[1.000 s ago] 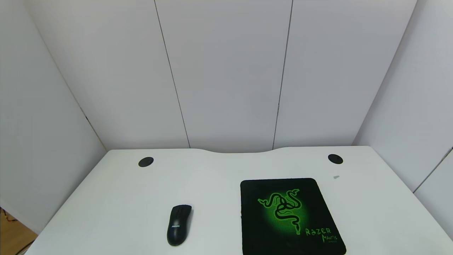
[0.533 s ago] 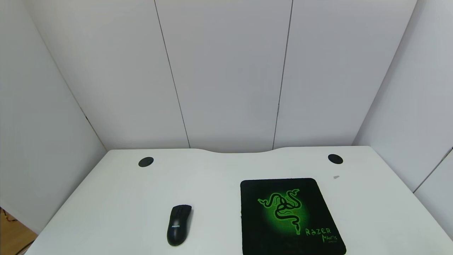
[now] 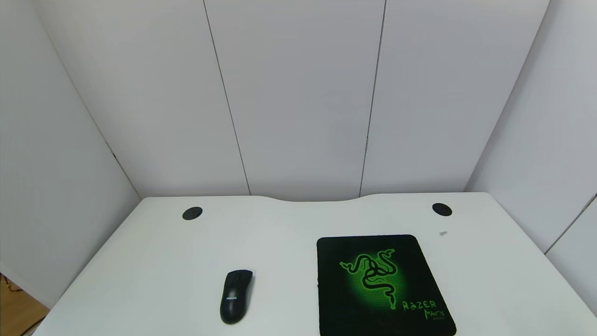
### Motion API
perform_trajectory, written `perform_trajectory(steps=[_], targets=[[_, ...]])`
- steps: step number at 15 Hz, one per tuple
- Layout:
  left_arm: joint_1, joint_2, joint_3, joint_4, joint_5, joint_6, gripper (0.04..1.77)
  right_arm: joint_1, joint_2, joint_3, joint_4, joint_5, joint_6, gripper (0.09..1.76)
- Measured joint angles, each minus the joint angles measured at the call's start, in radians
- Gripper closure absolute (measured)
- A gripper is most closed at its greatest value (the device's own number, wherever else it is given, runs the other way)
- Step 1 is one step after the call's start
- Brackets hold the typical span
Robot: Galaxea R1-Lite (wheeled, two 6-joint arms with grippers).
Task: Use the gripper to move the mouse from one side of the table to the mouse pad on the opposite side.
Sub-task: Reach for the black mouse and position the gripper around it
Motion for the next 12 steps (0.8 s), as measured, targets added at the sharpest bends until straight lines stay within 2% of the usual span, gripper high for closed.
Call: perform_trajectory(steps=[5, 12], targets=[[0.0, 0.063, -0.176, 0.111, -0.027, -0.001, 0.09, 0.0, 0.0, 0.0, 0.0, 0.0, 0.0, 0.14], [-0.001, 0.39, -0.457, 0.14, -0.031, -0.003, 0.09, 0.0, 0.0, 0.0, 0.0, 0.0, 0.0, 0.14]])
